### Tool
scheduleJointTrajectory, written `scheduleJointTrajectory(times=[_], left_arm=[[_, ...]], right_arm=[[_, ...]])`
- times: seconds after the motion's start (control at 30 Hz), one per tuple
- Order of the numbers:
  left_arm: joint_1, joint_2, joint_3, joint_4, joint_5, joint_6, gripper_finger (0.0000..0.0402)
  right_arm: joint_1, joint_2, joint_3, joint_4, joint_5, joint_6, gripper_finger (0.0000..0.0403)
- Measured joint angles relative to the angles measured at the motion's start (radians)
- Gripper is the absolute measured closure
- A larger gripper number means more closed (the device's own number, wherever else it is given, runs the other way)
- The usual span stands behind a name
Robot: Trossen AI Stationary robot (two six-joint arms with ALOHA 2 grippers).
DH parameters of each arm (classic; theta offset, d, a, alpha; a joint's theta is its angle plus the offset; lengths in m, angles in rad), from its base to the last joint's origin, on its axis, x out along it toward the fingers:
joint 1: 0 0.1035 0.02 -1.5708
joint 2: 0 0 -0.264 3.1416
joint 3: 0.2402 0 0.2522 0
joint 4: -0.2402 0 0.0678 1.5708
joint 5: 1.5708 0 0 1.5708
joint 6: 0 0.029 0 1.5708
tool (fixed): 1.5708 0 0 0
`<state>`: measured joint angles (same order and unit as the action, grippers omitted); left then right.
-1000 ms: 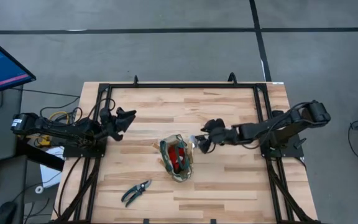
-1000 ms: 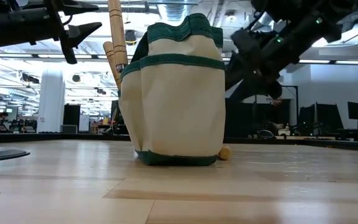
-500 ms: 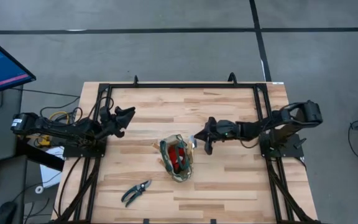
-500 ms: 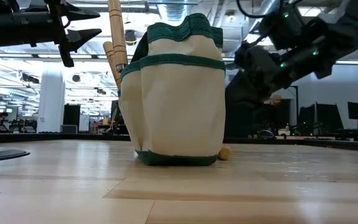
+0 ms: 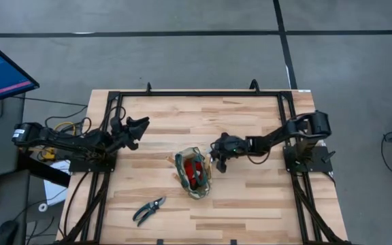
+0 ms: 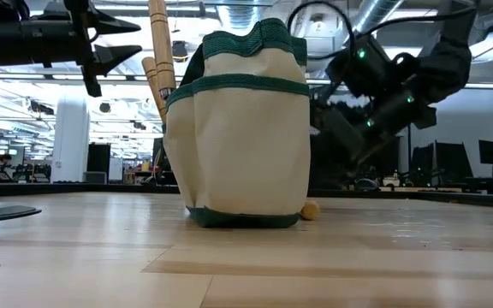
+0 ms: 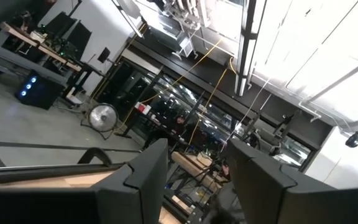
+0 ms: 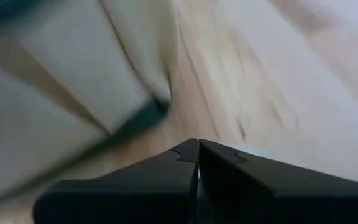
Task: Pick & Place Garden tools in Gardening bag
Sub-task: Put the trowel into the gardening bag
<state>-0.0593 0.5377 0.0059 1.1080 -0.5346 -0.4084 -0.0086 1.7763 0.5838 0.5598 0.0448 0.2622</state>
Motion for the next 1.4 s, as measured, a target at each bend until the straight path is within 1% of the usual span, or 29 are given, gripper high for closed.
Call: scheduleJointTrajectory(times=[0.13, 0.23, 0.33, 0.43, 0.6, 0.67, 0.73, 0.8, 0.87, 0.9, 0.93, 1.0, 1.03, 1.1, 1.13, 1.17, 1.2, 1.3, 1.4], left_arm=[[0.000, 0.000, 0.000, 0.000, 0.000, 0.000, 0.0236], [0.000, 0.000, 0.000, 0.000, 0.000, 0.000, 0.0236], [0.000, -0.001, 0.000, 0.001, 0.003, 0.000, 0.0236], [0.000, -0.001, 0.000, 0.001, 0.010, 0.000, 0.0236], [0.000, -0.001, 0.000, 0.001, 0.011, 0.000, 0.0236], [0.000, -0.001, 0.000, 0.001, 0.011, 0.000, 0.0236], [0.000, -0.001, 0.000, 0.001, 0.011, 0.000, 0.0236], [0.000, -0.001, 0.000, 0.001, 0.011, -0.001, 0.0236], [0.000, -0.001, 0.000, 0.006, 0.012, -0.021, 0.0236], [0.000, -0.001, 0.000, 0.007, 0.012, -0.024, 0.0236], [0.000, -0.001, 0.000, 0.007, 0.012, -0.025, 0.0236], [0.000, -0.001, 0.000, 0.008, 0.012, -0.026, 0.0236], [0.000, -0.001, 0.000, 0.009, 0.012, -0.026, 0.0236], [0.000, -0.001, 0.000, 0.013, 0.012, -0.024, 0.0236], [0.000, -0.001, 0.000, 0.014, 0.012, -0.024, 0.0236], [0.000, -0.001, 0.000, 0.014, 0.012, -0.024, 0.0236], [0.000, -0.001, 0.000, 0.014, 0.012, -0.024, 0.0236], [0.000, -0.001, 0.000, 0.015, 0.013, -0.024, 0.0236], [0.000, -0.001, 0.000, 0.015, 0.025, -0.024, 0.0236]], right_arm=[[0.000, 0.004, 0.008, -0.106, 0.001, 0.005, 0.0399], [0.000, -0.035, 0.010, -0.212, 0.010, 0.008, 0.0401], [0.000, -0.110, 0.006, -0.343, 0.057, 0.007, 0.0401], [-0.009, -0.202, 0.000, -0.514, 0.114, -0.007, 0.0402], [-0.027, -0.342, 0.000, -0.779, 0.166, -0.015, 0.0401], [-0.028, -0.398, 0.000, -0.844, 0.172, 0.008, 0.0402], [-0.028, -0.464, 0.000, -0.882, 0.174, 0.078, 0.0401], [-0.028, -0.531, 0.000, -0.911, 0.170, 0.237, 0.0401], [-0.026, -0.588, 0.000, -0.927, 0.149, 0.452, 0.0401], [-0.017, -0.613, 0.000, -0.922, 0.132, 0.511, 0.0399], [-0.003, -0.634, 0.000, -0.911, 0.122, 0.530, 0.0395], [0.029, -0.657, 0.002, -0.888, 0.118, 0.514, 0.0380], [0.041, -0.662, 0.002, -0.882, 0.112, 0.477, 0.0369], [0.054, -0.664, 0.002, -0.873, 0.111, 0.411, 0.0342], [0.054, -0.662, 0.002, -0.869, 0.112, 0.403, 0.0327], [0.051, -0.661, 0.002, -0.875, 0.111, 0.427, 0.0311], [0.042, -0.658, 0.002, -0.879, 0.104, 0.484, 0.0294], [0.017, -0.630, 0.002, -0.912, 0.047, 0.716, 0.0245], [0.037, -0.582, 0.002, -0.850, 0.008, 0.758, 0.0216]])
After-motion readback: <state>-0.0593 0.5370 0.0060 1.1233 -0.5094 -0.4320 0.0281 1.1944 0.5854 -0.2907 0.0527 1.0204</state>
